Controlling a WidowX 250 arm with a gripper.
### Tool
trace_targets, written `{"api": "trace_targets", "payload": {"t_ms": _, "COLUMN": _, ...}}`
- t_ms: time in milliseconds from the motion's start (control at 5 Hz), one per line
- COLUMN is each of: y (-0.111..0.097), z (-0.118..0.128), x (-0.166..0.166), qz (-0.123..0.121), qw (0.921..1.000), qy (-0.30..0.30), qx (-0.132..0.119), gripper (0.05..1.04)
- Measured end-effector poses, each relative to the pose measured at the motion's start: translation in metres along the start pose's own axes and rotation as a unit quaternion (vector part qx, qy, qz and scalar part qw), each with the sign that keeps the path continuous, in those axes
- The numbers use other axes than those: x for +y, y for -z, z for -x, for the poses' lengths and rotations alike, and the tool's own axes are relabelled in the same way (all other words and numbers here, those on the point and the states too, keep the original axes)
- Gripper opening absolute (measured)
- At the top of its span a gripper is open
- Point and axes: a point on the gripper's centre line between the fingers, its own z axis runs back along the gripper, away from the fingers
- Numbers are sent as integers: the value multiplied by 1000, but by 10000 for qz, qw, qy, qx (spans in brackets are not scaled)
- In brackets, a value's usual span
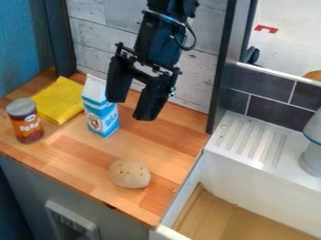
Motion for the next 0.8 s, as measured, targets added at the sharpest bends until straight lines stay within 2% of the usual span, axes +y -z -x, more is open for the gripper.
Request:
{"api": "trace_targets", "payload": {"t_ms": 200, "y": 10, "z": -3, "x": 1, "qz": 8, "qw": 9998, "qy": 62, "qx": 178, "gripper": 1001}}
{"api": "trace_targets", "payload": {"t_ms": 400, "y": 24, "z": -2, "x": 16, "qz": -519, "qw": 9920, "qy": 1141, "qx": 173, "gripper": 1001}}
{"api": "trace_targets", "payload": {"t_ms": 600, "y": 26, "z": 9, "x": 20, "qz": -763, "qw": 9769, "qy": 1944, "qx": -452, "gripper": 1001}}
{"api": "trace_targets", "payload": {"t_ms": 800, "y": 52, "z": 24, "x": 31, "qz": -954, "qw": 9580, "qy": 2634, "qx": -608, "gripper": 1001}}
